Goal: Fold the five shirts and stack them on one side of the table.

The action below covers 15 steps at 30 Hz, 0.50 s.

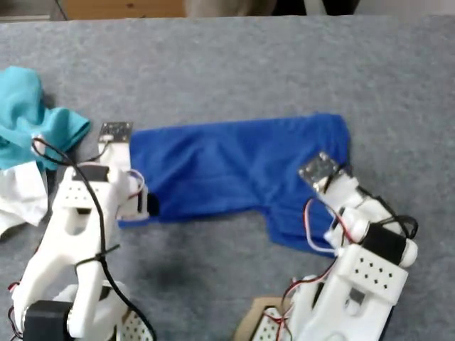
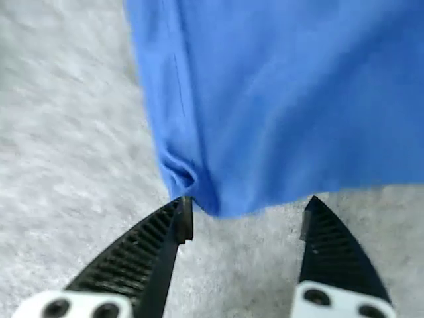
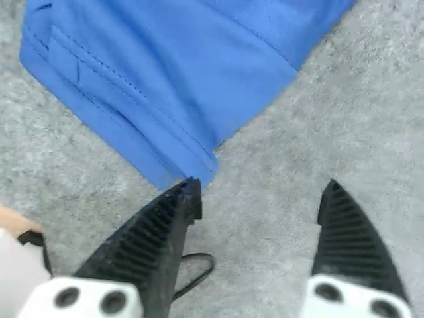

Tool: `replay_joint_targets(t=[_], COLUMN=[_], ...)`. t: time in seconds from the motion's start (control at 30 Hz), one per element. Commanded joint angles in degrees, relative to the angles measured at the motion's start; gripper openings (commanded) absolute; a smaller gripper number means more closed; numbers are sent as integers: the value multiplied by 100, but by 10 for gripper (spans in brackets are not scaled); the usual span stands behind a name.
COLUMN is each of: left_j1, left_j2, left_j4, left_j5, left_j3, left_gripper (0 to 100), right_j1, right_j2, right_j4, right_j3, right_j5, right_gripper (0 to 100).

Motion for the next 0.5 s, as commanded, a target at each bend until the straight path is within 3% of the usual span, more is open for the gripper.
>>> replay_joint_targets(t=[0.0,0.07,0.1,0.3,0.47], left_j1=[-440,-642,-659,-484,-79], left_j2=[-154,-110,-101,-92,145], left_j4=[53,26,26,-343,-1231], left_j5=[299,519,536,571,571], left_j3=[-870,-1336,-1538,-2189,-2101], left_gripper=[147,50,14,19,19], right_j1=[13,-233,-374,-1279,-1552], right_j2=[-57,-48,-48,145,1692], right_j4=[-9,-167,-211,-1002,-1512], right_j3=[-787,-1033,-1112,-1209,-1947], right_j5=[-369,-571,-651,-1442,-1943], right_gripper=[99,0,27,47,6])
